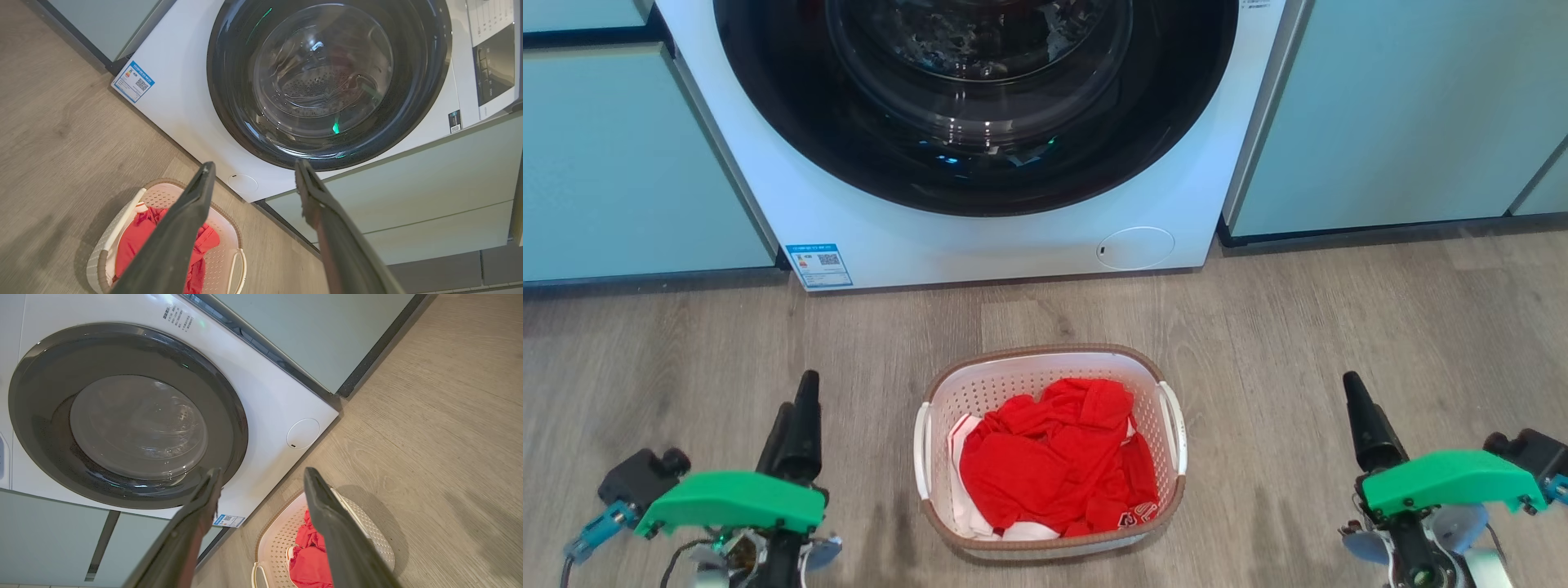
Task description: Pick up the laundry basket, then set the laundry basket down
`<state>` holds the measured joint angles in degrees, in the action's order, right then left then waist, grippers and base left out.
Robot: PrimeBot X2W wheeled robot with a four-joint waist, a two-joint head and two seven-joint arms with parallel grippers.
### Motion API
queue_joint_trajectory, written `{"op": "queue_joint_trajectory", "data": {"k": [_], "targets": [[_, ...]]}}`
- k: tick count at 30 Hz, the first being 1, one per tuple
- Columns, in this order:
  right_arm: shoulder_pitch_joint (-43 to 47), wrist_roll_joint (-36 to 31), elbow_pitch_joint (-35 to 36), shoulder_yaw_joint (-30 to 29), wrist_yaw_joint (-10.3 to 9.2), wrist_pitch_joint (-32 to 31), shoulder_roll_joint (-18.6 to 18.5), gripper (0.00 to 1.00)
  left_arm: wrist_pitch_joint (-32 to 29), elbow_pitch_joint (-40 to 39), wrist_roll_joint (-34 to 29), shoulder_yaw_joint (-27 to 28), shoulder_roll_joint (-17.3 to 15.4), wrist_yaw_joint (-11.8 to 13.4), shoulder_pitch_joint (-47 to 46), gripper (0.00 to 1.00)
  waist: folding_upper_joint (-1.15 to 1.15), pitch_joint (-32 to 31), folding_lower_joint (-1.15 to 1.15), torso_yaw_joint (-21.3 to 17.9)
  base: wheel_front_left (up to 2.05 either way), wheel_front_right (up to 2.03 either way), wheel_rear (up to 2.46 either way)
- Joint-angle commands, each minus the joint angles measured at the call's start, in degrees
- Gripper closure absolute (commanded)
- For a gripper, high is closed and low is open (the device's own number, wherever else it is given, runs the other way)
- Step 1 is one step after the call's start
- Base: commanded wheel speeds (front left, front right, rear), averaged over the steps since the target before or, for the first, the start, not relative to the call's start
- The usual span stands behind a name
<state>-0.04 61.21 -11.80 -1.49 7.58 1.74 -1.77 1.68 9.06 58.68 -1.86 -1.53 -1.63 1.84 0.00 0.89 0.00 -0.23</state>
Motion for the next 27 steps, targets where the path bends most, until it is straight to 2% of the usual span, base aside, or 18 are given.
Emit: {"op": "queue_joint_trajectory", "data": {"k": [1, 11, 27], "targets": [[-2.68, -2.08, 2.65, 0.96, -0.04, 0.82, -0.59, 0.00, 0.88, -2.76, -2.47, 0.17, -0.72, 0.33, -2.23, 0.00, 0.00, 0.01, 0.00, 0.00, 0.00, 0.00, 0.00], [-2.46, -9.10, 4.00, 2.20, -0.04, 2.50, -0.66, 0.00, 2.55, -3.83, -11.54, -1.34, -1.66, 2.01, -1.29, 0.00, 0.00, -0.05, 0.00, -0.03, 0.00, 0.00, 0.00], [-1.79, -19.94, 4.40, 4.65, -0.05, 5.01, -0.76, 0.00, 5.07, -4.65, -22.26, -3.61, -2.97, 4.68, 0.40, 0.00, 0.00, -0.56, 0.00, -0.01, 0.00, 0.00, 0.00]]}}
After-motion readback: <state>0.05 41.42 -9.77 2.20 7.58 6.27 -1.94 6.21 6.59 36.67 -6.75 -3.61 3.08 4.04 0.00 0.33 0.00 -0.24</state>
